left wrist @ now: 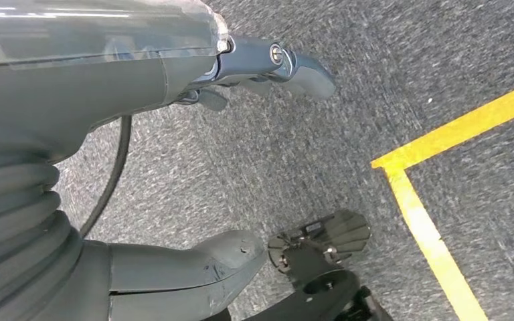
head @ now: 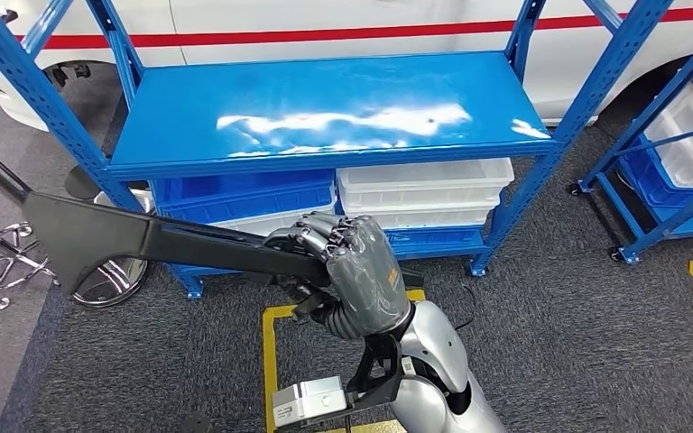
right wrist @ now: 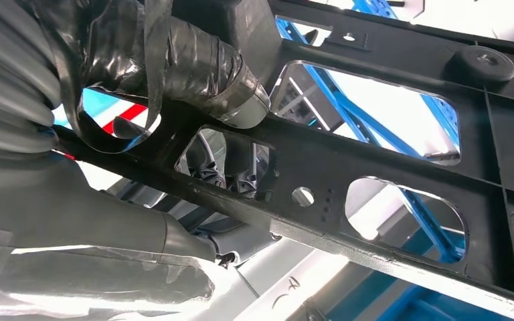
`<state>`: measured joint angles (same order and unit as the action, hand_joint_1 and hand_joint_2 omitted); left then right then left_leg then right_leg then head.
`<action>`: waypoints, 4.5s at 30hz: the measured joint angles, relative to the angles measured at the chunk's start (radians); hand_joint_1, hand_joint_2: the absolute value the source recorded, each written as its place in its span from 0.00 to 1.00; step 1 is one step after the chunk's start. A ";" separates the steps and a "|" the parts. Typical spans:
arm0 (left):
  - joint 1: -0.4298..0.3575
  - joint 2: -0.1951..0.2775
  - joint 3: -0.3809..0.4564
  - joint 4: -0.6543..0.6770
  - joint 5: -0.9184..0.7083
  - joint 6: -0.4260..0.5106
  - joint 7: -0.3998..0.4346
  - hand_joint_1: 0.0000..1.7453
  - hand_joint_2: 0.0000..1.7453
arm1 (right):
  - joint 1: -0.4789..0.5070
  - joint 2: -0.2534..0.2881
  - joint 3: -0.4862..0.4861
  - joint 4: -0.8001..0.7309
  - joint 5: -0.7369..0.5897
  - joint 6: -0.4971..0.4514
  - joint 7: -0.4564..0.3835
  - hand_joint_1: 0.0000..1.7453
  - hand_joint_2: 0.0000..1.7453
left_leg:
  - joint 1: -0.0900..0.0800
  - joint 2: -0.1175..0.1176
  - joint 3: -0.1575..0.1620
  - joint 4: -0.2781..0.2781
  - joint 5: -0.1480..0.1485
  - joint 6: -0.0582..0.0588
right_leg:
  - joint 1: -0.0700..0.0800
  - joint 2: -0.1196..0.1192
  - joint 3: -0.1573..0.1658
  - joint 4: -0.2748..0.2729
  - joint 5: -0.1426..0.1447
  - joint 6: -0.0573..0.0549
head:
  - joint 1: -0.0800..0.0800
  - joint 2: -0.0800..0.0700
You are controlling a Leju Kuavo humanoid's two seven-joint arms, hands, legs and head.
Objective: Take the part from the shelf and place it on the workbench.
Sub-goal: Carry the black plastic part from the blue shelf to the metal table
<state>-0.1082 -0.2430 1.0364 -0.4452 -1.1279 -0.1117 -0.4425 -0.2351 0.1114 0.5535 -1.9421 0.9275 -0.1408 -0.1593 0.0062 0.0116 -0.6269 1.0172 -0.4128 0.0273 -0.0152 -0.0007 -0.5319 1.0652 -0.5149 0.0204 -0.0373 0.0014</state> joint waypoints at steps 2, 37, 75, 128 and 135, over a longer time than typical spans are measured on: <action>-0.001 0.000 -0.003 0.000 0.001 0.000 0.000 0.00 1.00 | -0.002 0.000 0.001 0.000 0.002 0.000 0.000 1.00 1.00 | 0.000 0.000 -0.008 0.001 0.015 -0.013 | 0.008 0.002 0.018 -0.040 -0.009 -0.010 | 0.000 0.000; 0.005 0.003 -0.005 0.002 0.021 0.003 -0.001 0.00 1.00 | 0.022 -0.010 0.015 0.022 -0.011 -0.034 -0.023 1.00 1.00 | -0.001 -0.008 -0.047 0.032 -0.019 -0.033 | 0.013 -0.007 0.008 -0.065 0.021 -0.060 | 0.000 0.000; 0.016 0.003 -0.008 0.018 0.021 0.017 -0.010 0.00 1.00 | 0.078 -0.056 0.023 0.067 0.009 -0.078 -0.052 1.00 1.00 | 0.006 -0.008 0.007 0.223 -0.095 -0.046 | 0.013 -0.012 -0.116 -0.053 0.112 -0.063 | 0.000 0.000; -0.004 0.010 -0.028 0.020 0.056 0.011 -0.040 0.00 1.00 | -0.010 -0.013 0.023 0.048 -0.035 0.014 -0.040 1.00 1.00 | 0.004 -0.002 -0.013 0.000 0.012 -0.030 | 0.011 -0.003 0.039 -0.062 -0.023 -0.038 | 0.000 0.000; -0.001 0.011 -0.035 0.021 0.061 0.012 -0.059 0.00 1.00 | -0.007 -0.016 0.023 0.048 -0.021 0.011 -0.053 1.00 1.00 | 0.007 -0.004 -0.102 0.279 -0.145 -0.047 | 0.021 -0.007 -0.004 -0.057 0.011 -0.065 | 0.000 0.000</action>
<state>-0.1087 -0.2316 1.0018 -0.4243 -1.0670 -0.0998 -0.5016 -0.2423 0.0949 0.5768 -1.8936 0.9067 -0.1293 -0.2123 0.0132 0.0076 -0.7286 1.2961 -0.5573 -0.0202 0.0056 -0.0074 -0.5360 1.0084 -0.5035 -0.0444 -0.0377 0.0012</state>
